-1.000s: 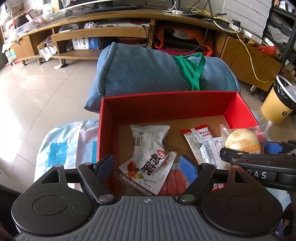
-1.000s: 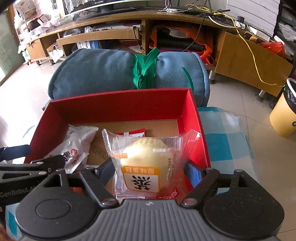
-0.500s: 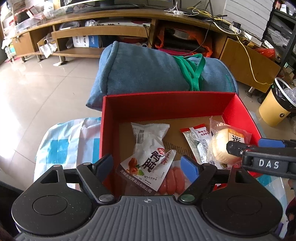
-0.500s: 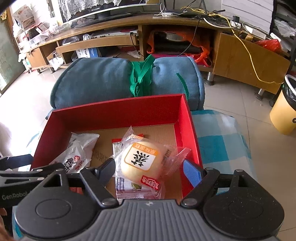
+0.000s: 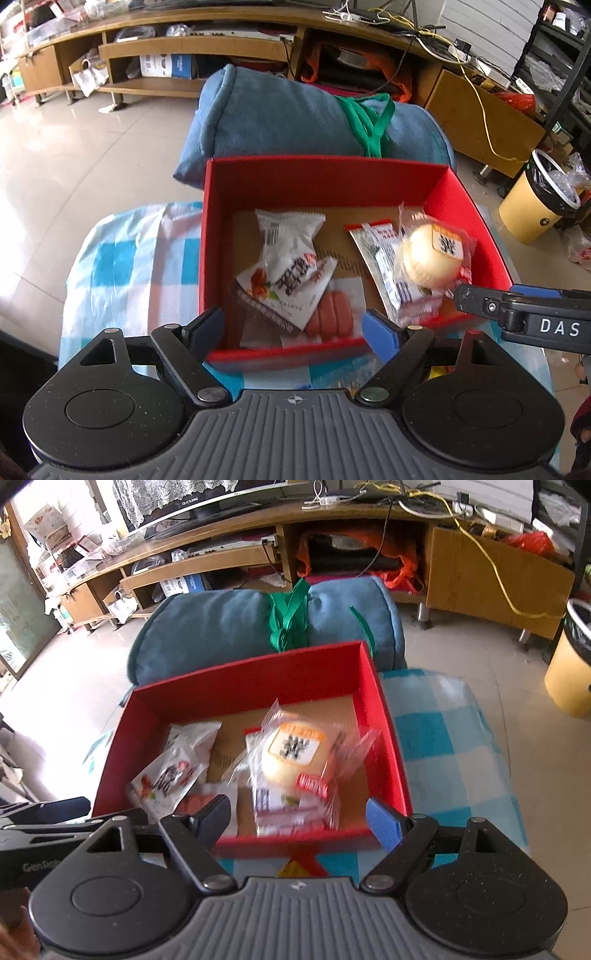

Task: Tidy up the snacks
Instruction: 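Withdraw both tools from the box toward the waffle and Trolli bags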

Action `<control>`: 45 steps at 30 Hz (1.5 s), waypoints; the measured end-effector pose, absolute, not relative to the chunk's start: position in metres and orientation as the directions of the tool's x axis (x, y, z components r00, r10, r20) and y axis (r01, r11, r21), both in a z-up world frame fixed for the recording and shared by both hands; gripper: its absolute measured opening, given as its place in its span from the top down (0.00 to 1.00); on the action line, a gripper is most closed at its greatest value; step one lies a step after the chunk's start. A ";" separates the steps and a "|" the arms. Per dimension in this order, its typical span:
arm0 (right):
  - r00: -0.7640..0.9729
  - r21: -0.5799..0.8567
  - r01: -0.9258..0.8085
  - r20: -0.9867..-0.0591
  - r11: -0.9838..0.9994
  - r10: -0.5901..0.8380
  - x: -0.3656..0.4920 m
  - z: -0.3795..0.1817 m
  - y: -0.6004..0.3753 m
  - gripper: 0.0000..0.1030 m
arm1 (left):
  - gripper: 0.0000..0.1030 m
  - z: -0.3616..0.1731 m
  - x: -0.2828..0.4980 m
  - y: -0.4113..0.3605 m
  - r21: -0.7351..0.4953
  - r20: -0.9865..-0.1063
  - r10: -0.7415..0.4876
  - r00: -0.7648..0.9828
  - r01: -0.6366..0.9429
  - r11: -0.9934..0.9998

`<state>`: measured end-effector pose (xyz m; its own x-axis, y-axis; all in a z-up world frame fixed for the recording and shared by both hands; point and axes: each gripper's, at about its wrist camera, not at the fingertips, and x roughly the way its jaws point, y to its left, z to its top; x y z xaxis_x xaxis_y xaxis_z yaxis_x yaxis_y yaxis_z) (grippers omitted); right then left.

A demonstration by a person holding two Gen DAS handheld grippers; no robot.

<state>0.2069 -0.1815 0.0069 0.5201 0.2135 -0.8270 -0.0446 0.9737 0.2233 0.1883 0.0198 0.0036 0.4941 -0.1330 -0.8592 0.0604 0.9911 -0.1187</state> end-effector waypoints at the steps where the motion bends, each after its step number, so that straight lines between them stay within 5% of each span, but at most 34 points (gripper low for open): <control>1: 0.515 0.230 -0.044 -0.829 0.972 0.219 0.203 0.006 -0.182 0.24 | 0.16 0.003 0.186 0.020 -0.123 -0.861 -0.137 0.489 0.062 0.990; 14: 0.487 0.224 -0.040 -0.847 0.974 0.215 0.177 0.000 -0.188 0.38 | 0.16 -0.006 0.166 0.008 -0.137 -0.877 -0.163 0.452 0.089 0.987; 32: 0.372 0.186 -0.077 -0.906 0.979 0.202 0.171 -0.032 -0.168 0.38 | 0.16 -0.025 0.158 0.009 -0.126 -0.909 -0.148 0.389 0.081 0.989; 45: 0.305 0.346 0.070 -0.901 0.936 0.310 0.152 -0.043 -0.167 0.38 | 0.16 -0.022 0.159 0.020 -0.146 -0.908 -0.155 0.390 0.052 0.988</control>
